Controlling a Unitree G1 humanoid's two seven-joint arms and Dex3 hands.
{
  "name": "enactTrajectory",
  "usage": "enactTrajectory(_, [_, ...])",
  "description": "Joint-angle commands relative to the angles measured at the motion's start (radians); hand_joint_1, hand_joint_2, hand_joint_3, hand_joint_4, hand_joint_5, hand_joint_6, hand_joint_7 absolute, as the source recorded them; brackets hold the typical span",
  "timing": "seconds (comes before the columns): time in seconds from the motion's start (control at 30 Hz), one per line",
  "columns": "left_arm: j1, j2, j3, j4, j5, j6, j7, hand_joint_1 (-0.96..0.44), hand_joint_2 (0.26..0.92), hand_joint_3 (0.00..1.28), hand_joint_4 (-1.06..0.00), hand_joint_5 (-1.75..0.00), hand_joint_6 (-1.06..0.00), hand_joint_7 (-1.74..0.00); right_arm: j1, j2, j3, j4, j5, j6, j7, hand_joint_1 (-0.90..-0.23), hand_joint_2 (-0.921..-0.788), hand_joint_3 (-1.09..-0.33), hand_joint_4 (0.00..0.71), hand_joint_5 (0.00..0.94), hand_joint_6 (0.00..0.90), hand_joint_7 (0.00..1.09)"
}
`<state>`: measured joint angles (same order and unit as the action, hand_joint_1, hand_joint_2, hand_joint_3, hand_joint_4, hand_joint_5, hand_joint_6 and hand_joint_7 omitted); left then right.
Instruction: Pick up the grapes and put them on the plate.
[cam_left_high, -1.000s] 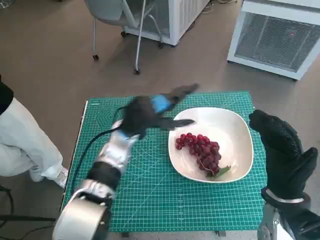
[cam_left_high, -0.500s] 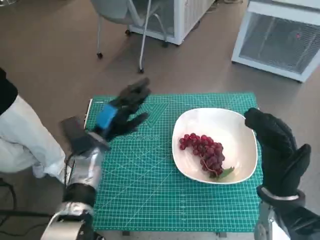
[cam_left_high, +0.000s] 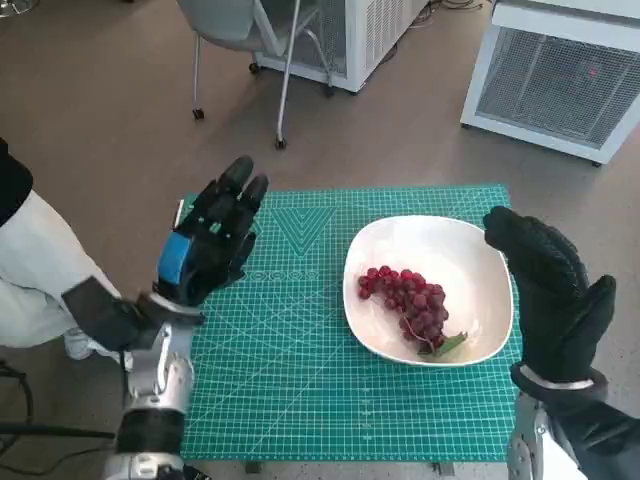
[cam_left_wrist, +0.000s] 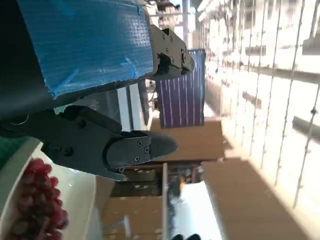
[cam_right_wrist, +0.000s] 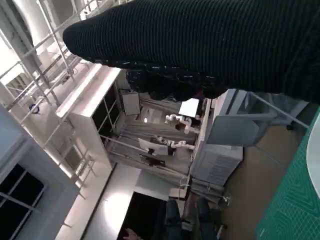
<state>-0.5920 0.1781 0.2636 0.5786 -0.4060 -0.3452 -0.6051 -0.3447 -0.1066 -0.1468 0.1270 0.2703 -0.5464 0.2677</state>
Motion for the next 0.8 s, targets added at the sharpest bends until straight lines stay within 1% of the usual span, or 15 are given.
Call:
enactTrajectory(0.03, [0.032,-0.031,0.010,-0.039,-0.030,0.005,0.011,-0.62,0.921,0.47,-0.13,0.00,-0.22,0.00,-0.005,-0.007,-0.001,0.038,0.007,0.000,0.021,-0.521,-0.921,-0.532,0.472,0.008,0.124,0.57])
enactTrajectory(0.2, [0.063,-0.069,0.005,-0.064,-0.053,0.002,0.000,-0.62,0.921,0.47,-0.12,0.00,-0.21,0.00,-0.018,-0.006,0.000,0.072,0.014,-0.019,0.041,-0.516,-0.921,-0.535,0.471,0.007,0.122,0.57])
enactTrajectory(0.43, [0.091,-0.092,0.001,-0.081,-0.080,0.016,-0.037,-0.62,0.921,0.47,-0.12,0.00,-0.22,-0.01,-0.030,-0.003,-0.005,0.119,0.018,-0.050,0.060,-0.514,-0.921,-0.535,0.466,0.003,0.120,0.57])
enactTrajectory(0.63, [0.106,-0.104,0.001,-0.076,-0.099,0.015,-0.071,-0.60,0.921,0.43,-0.13,-0.01,-0.24,-0.01,-0.031,-0.003,-0.004,0.140,0.023,-0.069,0.075,-0.513,-0.921,-0.536,0.462,0.002,0.119,0.57])
enactTrajectory(0.8, [0.115,-0.111,-0.001,-0.077,-0.097,0.008,-0.083,-0.59,0.921,0.41,-0.14,-0.01,-0.25,-0.02,-0.030,-0.007,-0.006,0.148,0.028,-0.078,0.084,-0.514,-0.921,-0.538,0.455,0.000,0.116,0.58])
